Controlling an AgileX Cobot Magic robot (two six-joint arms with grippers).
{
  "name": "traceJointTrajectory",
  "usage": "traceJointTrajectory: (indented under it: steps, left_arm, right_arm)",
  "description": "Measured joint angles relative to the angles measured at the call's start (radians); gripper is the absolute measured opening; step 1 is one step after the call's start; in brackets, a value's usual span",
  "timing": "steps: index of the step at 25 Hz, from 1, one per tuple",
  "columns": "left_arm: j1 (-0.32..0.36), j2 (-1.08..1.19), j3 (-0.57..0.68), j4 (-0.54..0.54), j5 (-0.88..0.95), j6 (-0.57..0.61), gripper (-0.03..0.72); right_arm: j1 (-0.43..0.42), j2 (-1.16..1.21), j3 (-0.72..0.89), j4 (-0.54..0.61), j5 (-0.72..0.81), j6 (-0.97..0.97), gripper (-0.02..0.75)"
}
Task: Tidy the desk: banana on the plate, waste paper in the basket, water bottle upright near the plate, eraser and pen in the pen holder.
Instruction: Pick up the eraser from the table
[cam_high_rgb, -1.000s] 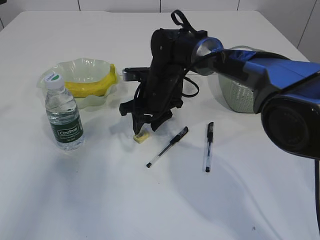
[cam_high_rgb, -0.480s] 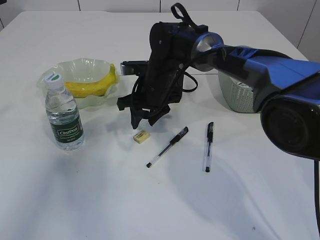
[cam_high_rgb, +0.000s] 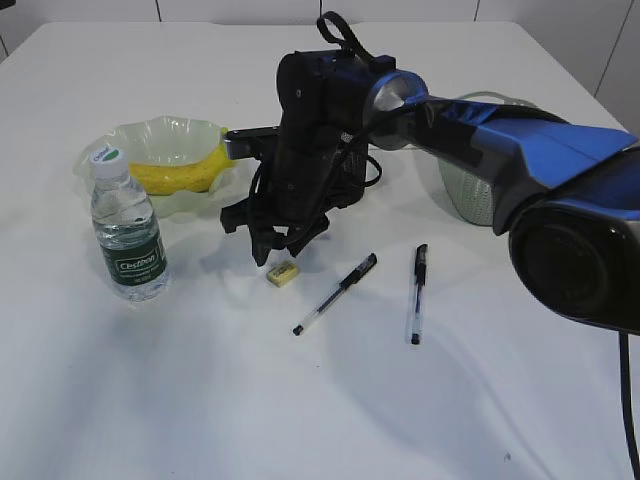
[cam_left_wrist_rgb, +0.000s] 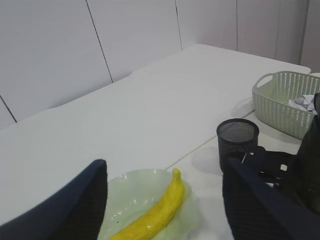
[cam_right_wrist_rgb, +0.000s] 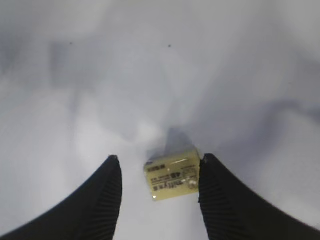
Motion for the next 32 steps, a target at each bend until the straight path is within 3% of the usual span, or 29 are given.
traceJointTrajectory:
  steps: [32]
  left_arm:
    - [0.0, 0.0, 0.0, 0.032, 0.029, -0.026, 0.506]
  right_arm:
    - [-0.002, 0.0, 0.0, -0.09, 0.002, -0.088, 0.377]
